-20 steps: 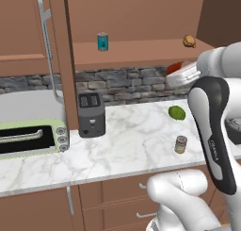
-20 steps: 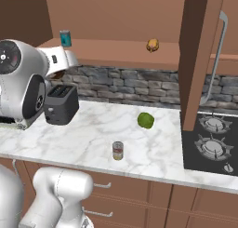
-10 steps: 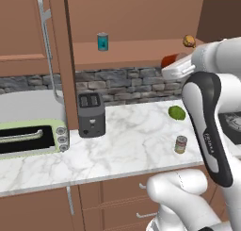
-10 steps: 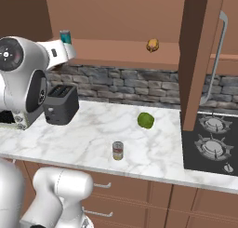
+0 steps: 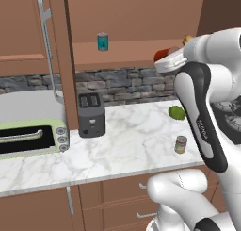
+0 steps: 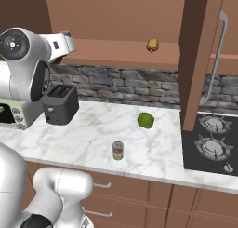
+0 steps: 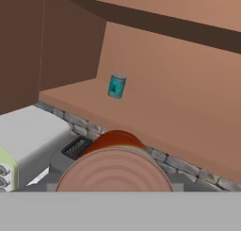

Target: Pick the cans from the counter and place them in their designated side in the cabinet.

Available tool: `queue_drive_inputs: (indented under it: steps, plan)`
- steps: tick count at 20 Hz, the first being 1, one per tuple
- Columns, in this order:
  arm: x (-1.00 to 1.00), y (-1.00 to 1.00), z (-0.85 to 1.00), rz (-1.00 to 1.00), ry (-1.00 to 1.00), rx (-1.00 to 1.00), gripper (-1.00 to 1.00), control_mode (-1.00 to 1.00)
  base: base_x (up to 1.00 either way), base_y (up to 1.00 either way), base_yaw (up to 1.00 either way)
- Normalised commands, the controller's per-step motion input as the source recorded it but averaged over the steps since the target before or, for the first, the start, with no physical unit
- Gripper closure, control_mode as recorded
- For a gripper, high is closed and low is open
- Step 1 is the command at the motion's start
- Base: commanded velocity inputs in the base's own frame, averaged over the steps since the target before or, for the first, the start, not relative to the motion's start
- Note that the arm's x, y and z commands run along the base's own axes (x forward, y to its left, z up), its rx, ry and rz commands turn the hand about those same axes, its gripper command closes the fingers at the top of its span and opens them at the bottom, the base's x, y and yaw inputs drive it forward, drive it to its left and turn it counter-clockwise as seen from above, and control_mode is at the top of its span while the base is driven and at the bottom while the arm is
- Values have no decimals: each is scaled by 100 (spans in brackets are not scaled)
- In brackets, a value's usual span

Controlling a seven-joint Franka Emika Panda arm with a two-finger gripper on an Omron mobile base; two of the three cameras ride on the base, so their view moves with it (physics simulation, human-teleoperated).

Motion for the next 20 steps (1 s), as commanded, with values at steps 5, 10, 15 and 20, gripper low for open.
queue_drive_inputs:
  steps: [5,10,15,20]
  plan:
    - [26,11,0,2,-2,0,100,-100,0,0,0]
    - [28,9,0,2,0,0,100,-100,0,0,0]
    - [28,4,0,1,0,0,100,-100,0,0,0]
    - [29,2,0,0,1,0,100,-100,0,0,0]
